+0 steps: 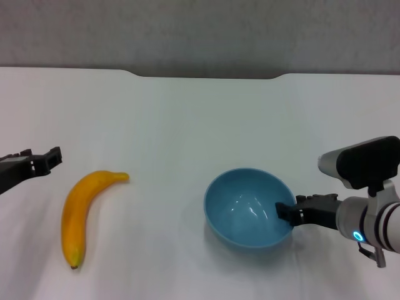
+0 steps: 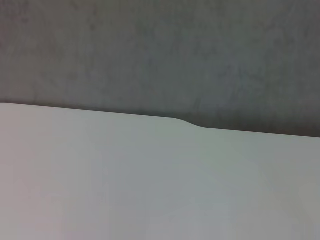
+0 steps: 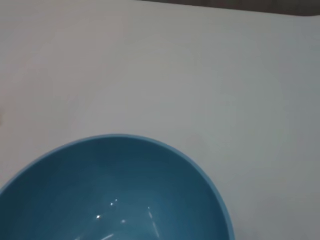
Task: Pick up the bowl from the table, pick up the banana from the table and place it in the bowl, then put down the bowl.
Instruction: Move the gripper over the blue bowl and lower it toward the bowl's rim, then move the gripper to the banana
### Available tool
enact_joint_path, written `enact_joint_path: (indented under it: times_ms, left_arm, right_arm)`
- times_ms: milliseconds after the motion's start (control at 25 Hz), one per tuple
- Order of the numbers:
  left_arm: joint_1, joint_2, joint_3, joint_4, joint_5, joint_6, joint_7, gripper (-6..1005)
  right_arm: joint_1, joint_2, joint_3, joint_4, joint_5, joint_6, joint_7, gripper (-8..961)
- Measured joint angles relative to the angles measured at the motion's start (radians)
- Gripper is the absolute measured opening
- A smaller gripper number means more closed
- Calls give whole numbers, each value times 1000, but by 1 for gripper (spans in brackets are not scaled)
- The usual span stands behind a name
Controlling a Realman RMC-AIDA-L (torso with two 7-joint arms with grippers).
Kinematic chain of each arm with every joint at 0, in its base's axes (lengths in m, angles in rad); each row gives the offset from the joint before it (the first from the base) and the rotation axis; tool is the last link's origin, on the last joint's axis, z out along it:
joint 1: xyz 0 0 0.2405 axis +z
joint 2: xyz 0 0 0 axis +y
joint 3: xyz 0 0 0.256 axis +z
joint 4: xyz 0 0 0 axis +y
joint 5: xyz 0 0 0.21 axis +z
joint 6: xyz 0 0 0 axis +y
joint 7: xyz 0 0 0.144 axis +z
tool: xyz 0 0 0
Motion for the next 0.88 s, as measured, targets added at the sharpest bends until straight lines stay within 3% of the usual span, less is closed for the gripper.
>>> enact_joint_path:
  times_ms: [600,880]
  left_arm:
    - [3,0,2,6,0,-2,0,588]
    - [4,0,13,-12,0,-10,8,589]
  right_arm:
    - [-14,0,3,6,2,-6,-12,102]
    - [-55,-2,8,74,-5,-22,-15,71]
